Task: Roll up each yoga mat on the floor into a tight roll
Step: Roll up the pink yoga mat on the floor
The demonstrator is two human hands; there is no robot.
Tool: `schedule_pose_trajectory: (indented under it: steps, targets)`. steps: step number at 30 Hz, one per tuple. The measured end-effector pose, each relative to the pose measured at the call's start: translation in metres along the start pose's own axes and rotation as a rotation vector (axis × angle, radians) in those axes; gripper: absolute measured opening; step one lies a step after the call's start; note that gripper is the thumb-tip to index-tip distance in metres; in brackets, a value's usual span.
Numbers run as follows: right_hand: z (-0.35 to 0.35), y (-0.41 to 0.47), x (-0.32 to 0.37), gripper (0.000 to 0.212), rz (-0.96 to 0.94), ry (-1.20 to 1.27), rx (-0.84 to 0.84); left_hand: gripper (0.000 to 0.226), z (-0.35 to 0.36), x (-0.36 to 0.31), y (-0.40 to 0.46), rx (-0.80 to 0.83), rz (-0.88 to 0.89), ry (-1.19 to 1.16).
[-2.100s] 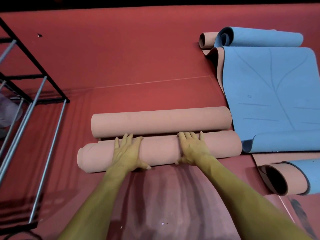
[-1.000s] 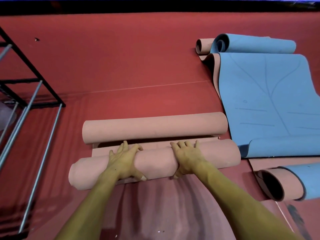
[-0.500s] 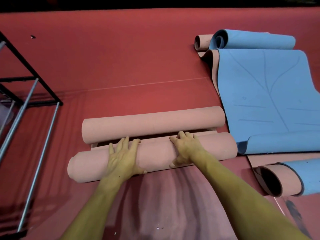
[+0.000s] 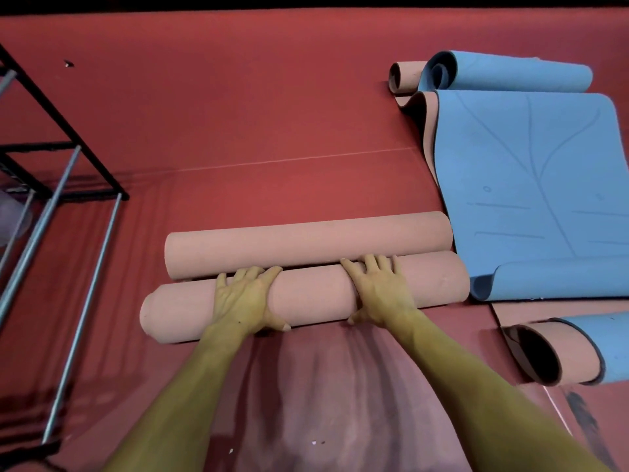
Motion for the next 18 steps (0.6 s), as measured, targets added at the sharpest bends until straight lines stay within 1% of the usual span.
schedule_pose_trajectory:
  steps: [2,3,5,6,7,9,12,15,16,18]
  targets:
    - [-0.003,0.001,0.000,0.122,-0.021,-0.006,-0.016,0.113,-0.006,0.001,0.001,0.039,0.002,-0.022]
    - [-0.005,0.003,-0.002,0.117,-0.041,0.008,0.014,0.108,-0.007,0.002,0.001,0.092,0.005,-0.062]
    - [-0.005,0.003,-0.005,0.111,-0.065,0.062,0.132,0.097,-0.003,0.004,-0.004,0.231,0.014,-0.151]
    - [-0.005,0.002,-0.005,0.109,-0.064,0.083,0.183,0.094,-0.002,0.005,-0.007,0.271,0.015,-0.186]
    - [-0.003,0.001,-0.005,0.108,-0.059,0.093,0.200,0.092,-0.001,0.006,-0.010,0.278,0.012,-0.210]
    - [-0.002,-0.001,-0.003,0.105,-0.058,0.104,0.184,0.093,-0.002,0.004,-0.013,0.255,0.009,-0.233]
    - [-0.001,-0.001,-0.002,0.106,-0.056,0.161,0.187,0.109,-0.001,0.002,-0.013,0.237,0.015,-0.233]
    - [-0.004,0.002,-0.005,0.118,-0.052,0.157,0.173,0.125,-0.006,0.001,-0.013,0.147,0.014,-0.217]
    - [-0.005,0.003,-0.006,0.122,-0.045,0.142,0.170,0.127,-0.009,0.000,-0.013,0.120,0.015,-0.205]
    - [-0.008,0.006,-0.007,0.121,-0.039,0.120,0.185,0.126,-0.013,-0.001,-0.012,0.077,0.017,-0.190]
Point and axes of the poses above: each hand's wrist, its own y-axis towards the middle knuckle, its own z-axis out of the palm, x = y × z, the point moved 7 cm from there along y, towards the middle knuckle, and after that the axes turned 1 degree about -z, right-handed, at the moved point
